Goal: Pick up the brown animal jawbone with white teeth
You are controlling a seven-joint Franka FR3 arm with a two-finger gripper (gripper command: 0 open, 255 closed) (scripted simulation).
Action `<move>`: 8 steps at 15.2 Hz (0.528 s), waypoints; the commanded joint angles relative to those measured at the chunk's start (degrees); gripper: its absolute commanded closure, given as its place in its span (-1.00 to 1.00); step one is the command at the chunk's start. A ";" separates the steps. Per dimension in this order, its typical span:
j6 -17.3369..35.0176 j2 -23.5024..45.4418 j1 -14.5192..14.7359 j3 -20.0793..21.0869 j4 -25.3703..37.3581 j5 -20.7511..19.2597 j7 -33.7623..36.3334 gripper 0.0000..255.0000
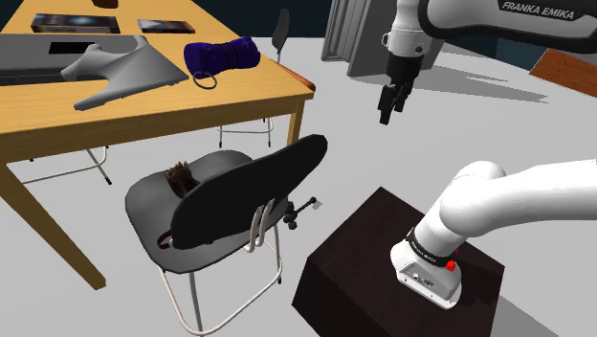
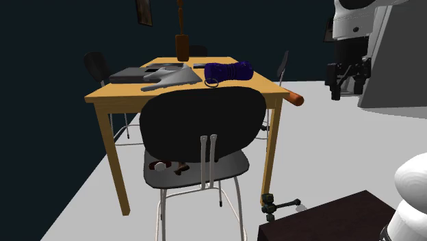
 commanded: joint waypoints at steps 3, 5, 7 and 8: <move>2.72 2.24 0.92 1.31 -0.42 1.69 1.21 -1.00; 5.45 4.70 1.84 2.62 -0.59 3.29 2.36 -1.00; 8.16 7.35 2.75 3.92 -0.50 4.77 3.43 -1.00; 9.50 8.74 3.18 4.59 -0.36 5.48 3.95 -1.00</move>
